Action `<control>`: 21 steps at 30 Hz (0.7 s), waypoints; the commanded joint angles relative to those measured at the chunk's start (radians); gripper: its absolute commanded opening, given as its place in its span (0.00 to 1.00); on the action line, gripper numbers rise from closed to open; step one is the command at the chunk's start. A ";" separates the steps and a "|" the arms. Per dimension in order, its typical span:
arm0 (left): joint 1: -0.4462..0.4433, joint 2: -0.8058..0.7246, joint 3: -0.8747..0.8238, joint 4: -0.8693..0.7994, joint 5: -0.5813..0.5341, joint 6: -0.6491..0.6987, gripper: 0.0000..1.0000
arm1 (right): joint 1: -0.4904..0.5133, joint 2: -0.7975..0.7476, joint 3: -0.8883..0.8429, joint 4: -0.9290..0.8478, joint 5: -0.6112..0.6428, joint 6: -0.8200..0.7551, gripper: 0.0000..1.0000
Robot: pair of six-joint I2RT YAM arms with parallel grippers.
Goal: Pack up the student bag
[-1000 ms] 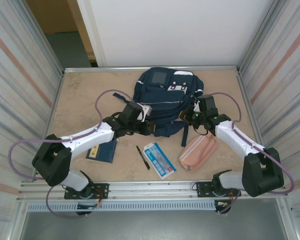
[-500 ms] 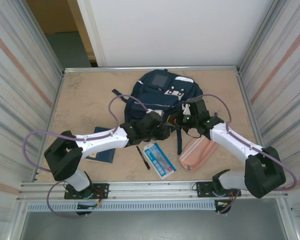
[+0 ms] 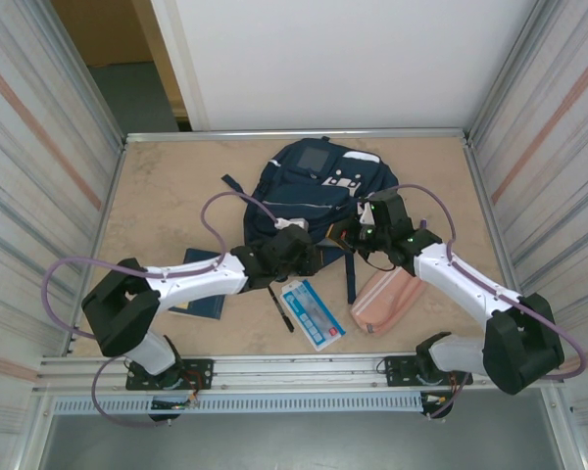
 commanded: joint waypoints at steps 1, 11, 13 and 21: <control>0.016 0.008 0.031 0.105 0.102 0.116 0.37 | 0.021 -0.036 0.063 0.056 -0.037 0.014 0.00; 0.043 0.005 0.065 0.071 0.097 0.195 0.05 | 0.030 -0.044 0.054 0.038 -0.020 0.012 0.00; 0.047 -0.009 0.049 0.061 0.087 0.196 0.00 | 0.030 -0.050 0.055 0.008 0.006 -0.013 0.00; 0.079 -0.109 -0.058 0.010 0.051 0.232 0.00 | -0.021 -0.057 0.062 -0.116 0.073 -0.132 0.00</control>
